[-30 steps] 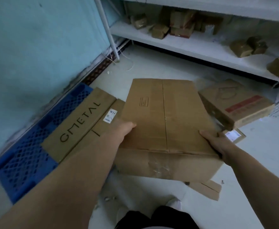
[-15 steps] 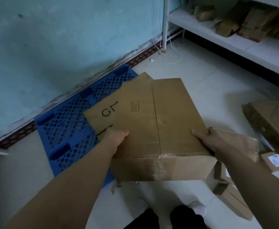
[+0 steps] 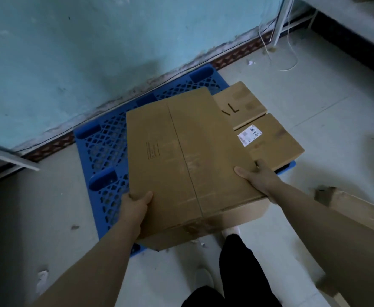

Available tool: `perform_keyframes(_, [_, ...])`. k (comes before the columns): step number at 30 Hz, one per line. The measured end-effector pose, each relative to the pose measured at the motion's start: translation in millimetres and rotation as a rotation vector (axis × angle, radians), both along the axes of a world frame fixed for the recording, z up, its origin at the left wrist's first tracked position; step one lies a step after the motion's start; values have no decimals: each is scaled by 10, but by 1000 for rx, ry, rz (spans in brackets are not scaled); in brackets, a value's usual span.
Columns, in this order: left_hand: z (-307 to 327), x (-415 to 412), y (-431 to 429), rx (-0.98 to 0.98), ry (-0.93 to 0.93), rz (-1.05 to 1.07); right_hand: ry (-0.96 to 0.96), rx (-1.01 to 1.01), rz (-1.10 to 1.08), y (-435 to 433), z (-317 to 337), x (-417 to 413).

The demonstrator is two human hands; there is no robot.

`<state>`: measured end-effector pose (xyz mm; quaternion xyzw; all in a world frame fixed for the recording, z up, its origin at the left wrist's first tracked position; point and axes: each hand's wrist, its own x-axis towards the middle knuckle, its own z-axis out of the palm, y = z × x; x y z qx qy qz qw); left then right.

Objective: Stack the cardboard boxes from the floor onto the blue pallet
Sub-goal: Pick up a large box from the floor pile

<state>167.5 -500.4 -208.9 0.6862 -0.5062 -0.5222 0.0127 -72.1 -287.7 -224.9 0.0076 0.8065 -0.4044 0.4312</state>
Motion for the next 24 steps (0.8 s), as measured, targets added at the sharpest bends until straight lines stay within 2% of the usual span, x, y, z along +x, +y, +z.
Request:
perform_keyframes(7, [-685,-351,-163,-73,36,100,32,-59,127,-591,-619,-677])
perform_keyframes(14, [-1303,-595,-213,-103,-10,154,93,-59,255,-914,-1259,-1094])
perform_keyframes(24, [-1668,-509,69,-68,-37,121,71,-23,210,-506,-1744,-945])
